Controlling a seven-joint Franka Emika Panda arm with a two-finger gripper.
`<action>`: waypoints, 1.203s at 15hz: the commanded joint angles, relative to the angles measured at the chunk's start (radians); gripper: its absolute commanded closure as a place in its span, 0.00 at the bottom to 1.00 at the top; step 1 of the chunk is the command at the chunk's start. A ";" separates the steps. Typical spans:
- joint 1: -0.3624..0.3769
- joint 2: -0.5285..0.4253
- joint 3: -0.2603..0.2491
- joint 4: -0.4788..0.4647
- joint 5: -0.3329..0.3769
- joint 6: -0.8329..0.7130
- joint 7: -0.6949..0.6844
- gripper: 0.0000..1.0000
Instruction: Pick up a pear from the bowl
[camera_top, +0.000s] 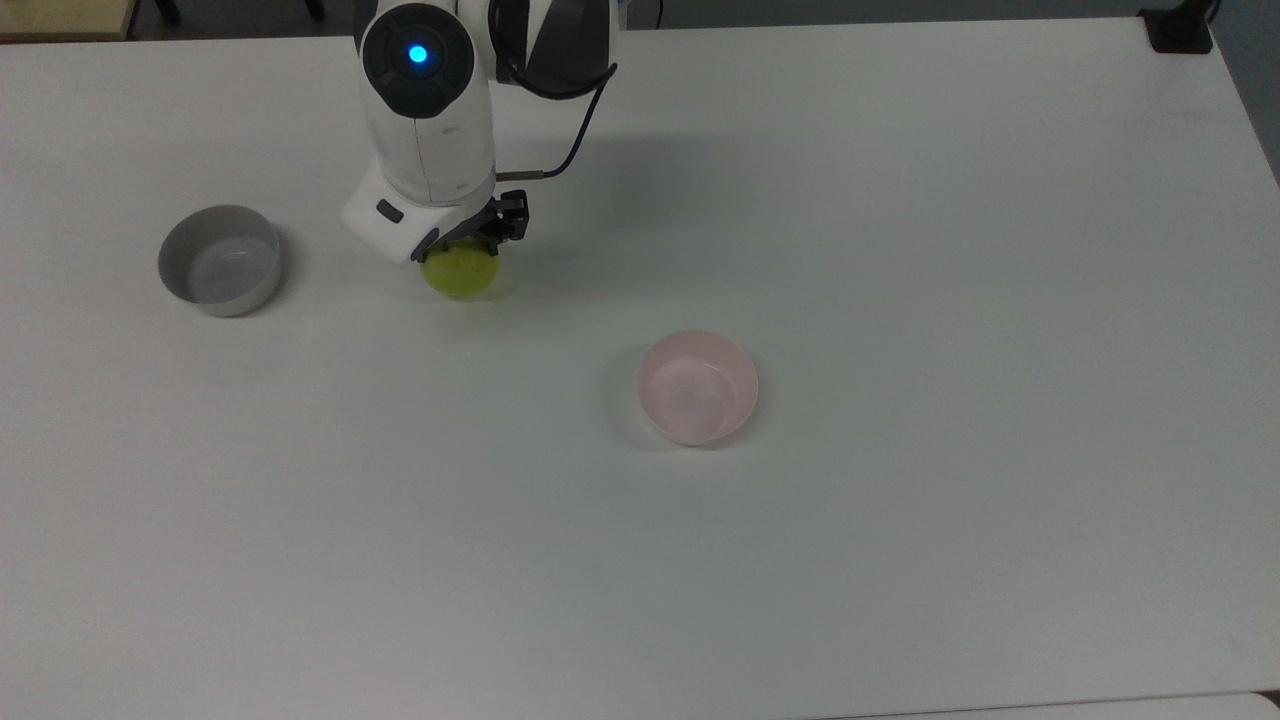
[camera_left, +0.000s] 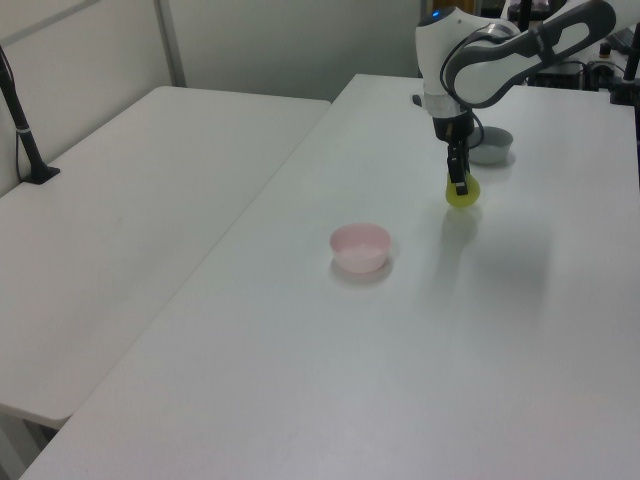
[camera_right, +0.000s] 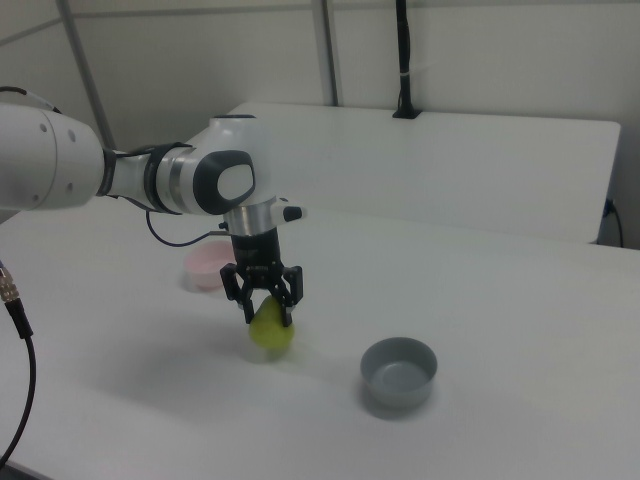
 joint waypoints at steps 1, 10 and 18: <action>-0.001 -0.010 -0.010 -0.026 -0.024 0.038 0.001 0.55; -0.004 -0.026 -0.026 -0.019 -0.024 0.024 0.000 0.00; 0.004 -0.145 -0.026 0.073 -0.021 -0.034 0.185 0.00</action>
